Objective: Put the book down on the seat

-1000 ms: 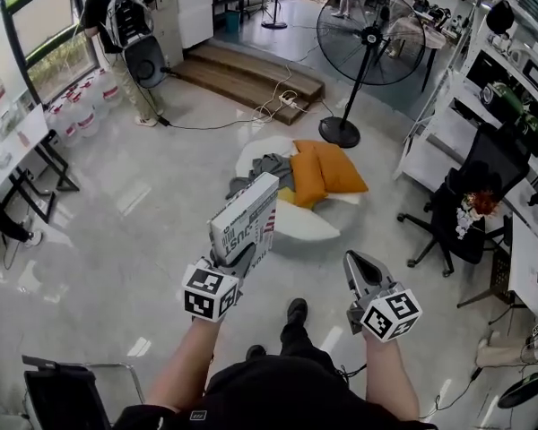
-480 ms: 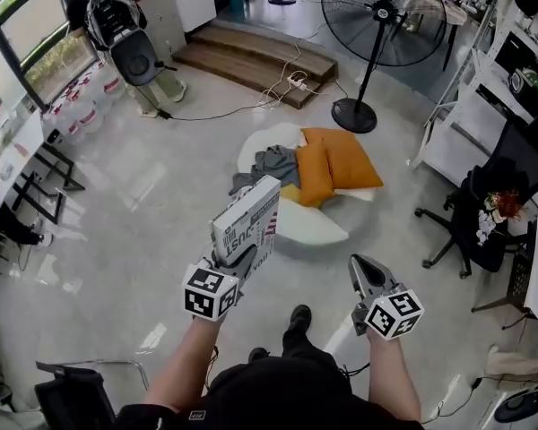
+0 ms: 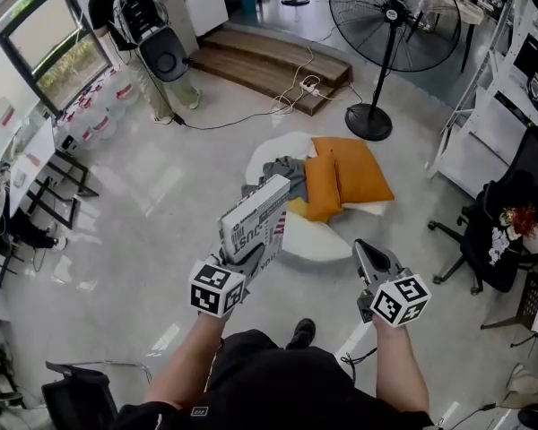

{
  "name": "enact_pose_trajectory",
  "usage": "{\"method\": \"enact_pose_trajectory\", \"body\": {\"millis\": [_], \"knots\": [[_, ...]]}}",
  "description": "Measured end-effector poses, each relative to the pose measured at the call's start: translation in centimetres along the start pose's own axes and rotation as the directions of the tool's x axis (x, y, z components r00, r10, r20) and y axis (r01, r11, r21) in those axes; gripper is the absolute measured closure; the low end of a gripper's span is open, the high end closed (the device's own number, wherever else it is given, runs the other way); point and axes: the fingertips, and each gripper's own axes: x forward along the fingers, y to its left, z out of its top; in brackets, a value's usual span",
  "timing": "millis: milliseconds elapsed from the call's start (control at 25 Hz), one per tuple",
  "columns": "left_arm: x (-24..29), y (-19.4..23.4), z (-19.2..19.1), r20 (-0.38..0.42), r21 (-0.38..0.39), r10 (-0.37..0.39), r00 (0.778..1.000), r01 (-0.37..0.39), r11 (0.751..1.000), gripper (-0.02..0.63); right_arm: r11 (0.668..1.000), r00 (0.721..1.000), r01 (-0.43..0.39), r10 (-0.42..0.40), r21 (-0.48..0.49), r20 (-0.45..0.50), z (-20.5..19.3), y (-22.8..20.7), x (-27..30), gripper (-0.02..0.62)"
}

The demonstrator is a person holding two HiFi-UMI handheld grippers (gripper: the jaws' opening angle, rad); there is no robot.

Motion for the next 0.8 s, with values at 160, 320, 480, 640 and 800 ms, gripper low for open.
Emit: {"method": "enact_pose_trajectory", "body": {"millis": [160, 320, 480, 640, 800], "knots": [[2.3, 1.2, 1.0, 0.006, -0.008, -0.013, 1.000, 0.013, 1.000, 0.449, 1.000, 1.000, -0.016, 0.016, 0.006, -0.014, 0.3, -0.7, 2.2, 0.581], [5.7, 3.4, 2.2, 0.008, 0.006, -0.054, 0.999, 0.054, 0.999, 0.448, 1.000, 0.999, 0.002, -0.002, -0.005, -0.049, 0.6, -2.2, 5.4, 0.581], [9.4, 6.9, 4.8, 0.036, 0.028, -0.085, 0.996, 0.084, 0.996, 0.448, 0.999, 0.998, 0.039, -0.039, 0.001, -0.054, 1.7, -4.4, 9.2, 0.580], [11.8, 11.5, 7.0, 0.065, 0.028, -0.108, 0.992, 0.107, 0.994, 0.448, 0.996, 0.995, 0.084, -0.082, 0.031, -0.056, 2.9, -5.3, 13.6, 0.581], [13.5, 15.7, 7.9, 0.075, -0.028, -0.123, 0.990, 0.125, 0.992, 0.448, 0.996, 0.992, 0.092, -0.090, 0.021, -0.094, 2.8, -4.5, 18.1, 0.581]]}}
